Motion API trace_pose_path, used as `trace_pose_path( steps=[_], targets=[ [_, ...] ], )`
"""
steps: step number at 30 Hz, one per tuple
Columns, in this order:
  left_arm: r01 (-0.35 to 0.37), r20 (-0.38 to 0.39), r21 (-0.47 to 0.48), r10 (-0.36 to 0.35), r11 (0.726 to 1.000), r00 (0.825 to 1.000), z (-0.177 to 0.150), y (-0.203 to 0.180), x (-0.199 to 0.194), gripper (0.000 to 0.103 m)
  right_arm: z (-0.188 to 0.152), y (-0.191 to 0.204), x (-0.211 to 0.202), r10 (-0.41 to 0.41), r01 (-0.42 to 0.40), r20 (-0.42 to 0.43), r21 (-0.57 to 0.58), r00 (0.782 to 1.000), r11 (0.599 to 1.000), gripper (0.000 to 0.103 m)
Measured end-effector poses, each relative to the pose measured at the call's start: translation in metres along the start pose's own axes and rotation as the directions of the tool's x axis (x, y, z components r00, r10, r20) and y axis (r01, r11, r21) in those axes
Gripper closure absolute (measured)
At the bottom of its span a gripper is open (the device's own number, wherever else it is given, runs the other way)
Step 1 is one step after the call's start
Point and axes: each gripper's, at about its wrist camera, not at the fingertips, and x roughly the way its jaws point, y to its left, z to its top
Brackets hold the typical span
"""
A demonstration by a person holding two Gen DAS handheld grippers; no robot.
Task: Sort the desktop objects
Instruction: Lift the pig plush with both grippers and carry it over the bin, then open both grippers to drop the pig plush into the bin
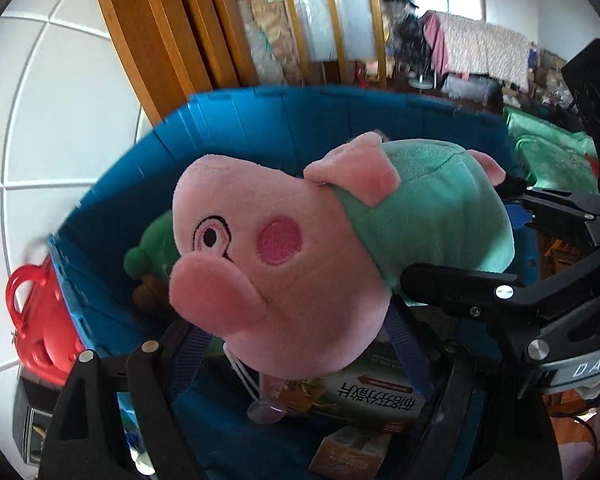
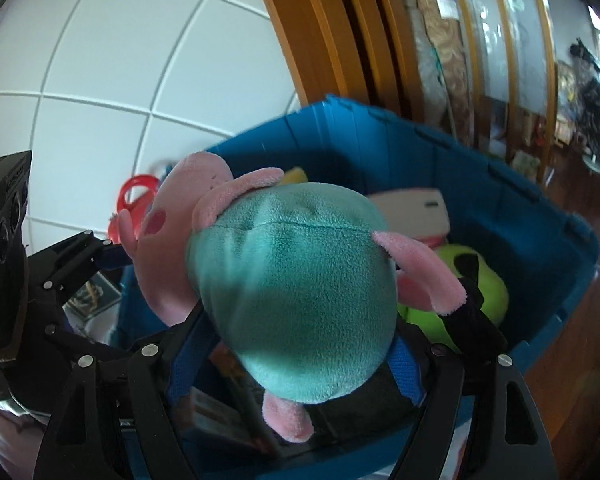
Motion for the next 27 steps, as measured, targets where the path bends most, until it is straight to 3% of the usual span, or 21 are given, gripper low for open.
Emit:
trace_pose_path(
  steps=[4,13,17,27],
  targets=[
    [-0.063,-0.051,0.014,0.063,0.998,0.997,0.004,-0.015,0.004,0.020,-0.007,-0.014,0.011,-0.034,0.032,-0.035,-0.044,0.999,0.998,0.021],
    [-0.076,-0.059,-0.023,0.075,0.997,0.995,-0.006,-0.018,-0.003,0.020,0.001,-0.016,0.021,-0.031,0.027,-0.041,-0.089,0.999,0.996,0.021],
    [-0.069,-0.029,-0.024,0.068,0.997,0.997,-0.017,-0.018,-0.010,0.020,0.000,-0.007,-0.001,-0.043,0.045,0.018,-0.110,0.999,0.993,0.004],
    [-0.098,0.033,-0.063,0.100,0.993,0.994,-0.044,-0.020,-0.047,0.020,-0.006,0.011,-0.038,-0.101,0.113,0.106,-0.111,0.989,0.987,0.000]
  ],
)
